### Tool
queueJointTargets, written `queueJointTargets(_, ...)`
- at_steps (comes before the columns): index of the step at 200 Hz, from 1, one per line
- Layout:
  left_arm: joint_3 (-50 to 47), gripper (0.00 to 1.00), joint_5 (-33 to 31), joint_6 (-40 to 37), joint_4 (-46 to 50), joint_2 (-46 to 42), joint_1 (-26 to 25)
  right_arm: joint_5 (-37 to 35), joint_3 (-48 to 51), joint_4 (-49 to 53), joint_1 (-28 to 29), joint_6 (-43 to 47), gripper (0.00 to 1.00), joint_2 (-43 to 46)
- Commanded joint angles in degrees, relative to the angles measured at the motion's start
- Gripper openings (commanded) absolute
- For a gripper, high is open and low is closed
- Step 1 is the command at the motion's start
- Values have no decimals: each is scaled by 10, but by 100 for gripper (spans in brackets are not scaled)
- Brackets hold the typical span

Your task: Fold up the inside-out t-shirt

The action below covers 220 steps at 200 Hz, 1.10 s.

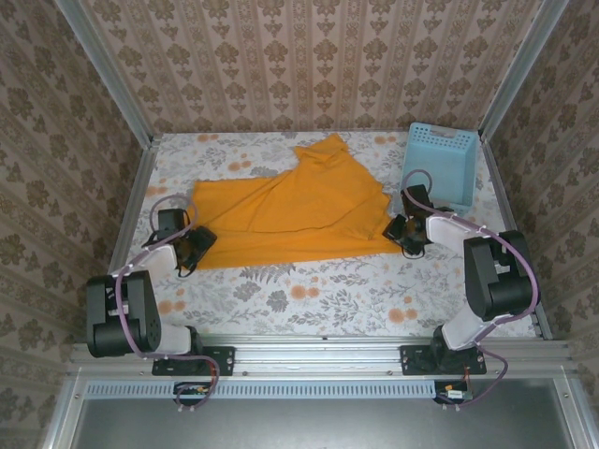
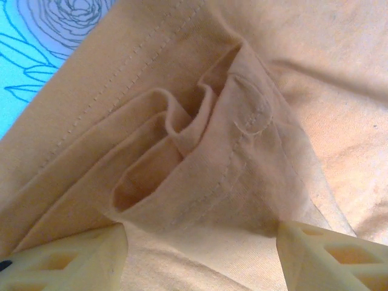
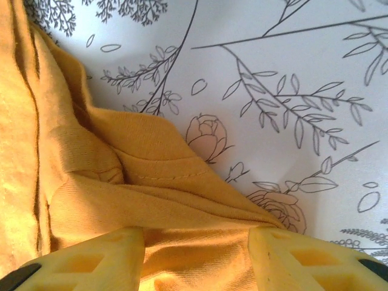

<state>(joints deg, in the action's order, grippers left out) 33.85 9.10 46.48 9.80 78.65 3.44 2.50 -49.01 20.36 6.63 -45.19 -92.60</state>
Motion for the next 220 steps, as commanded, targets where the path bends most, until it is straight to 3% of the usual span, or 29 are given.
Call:
queueJointTargets(1, -16, 71, -31, -10, 42, -22, 8, -67, 0, 34, -7, 16, 52, 26)
queueJointTargets(28, 4, 71, -39, -22, 66, -43, -16, -104, -23, 81, 20, 52, 54, 66)
queueJointTargets(61, 79, 76, -80, -39, 109, -56, -101, -98, -46, 73, 88, 76, 61, 98)
queueJointTargets(83, 124, 78, -90, -40, 98, -18, -142, -48, -83, 53, 112, 71, 61, 40)
queueJointTargets(127, 162, 75, -21, -18, 47, 109, -175, -11, -158, 45, 128, 56, 59, -95)
queueJointTargets(171, 103, 75, -31, 3, 27, 116, -197, -57, -95, 61, 126, 21, 58, -74)
queueJointTargets(220, -44, 76, -57, 55, 30, -2, -227, -51, 62, 53, 125, -30, 60, 48)
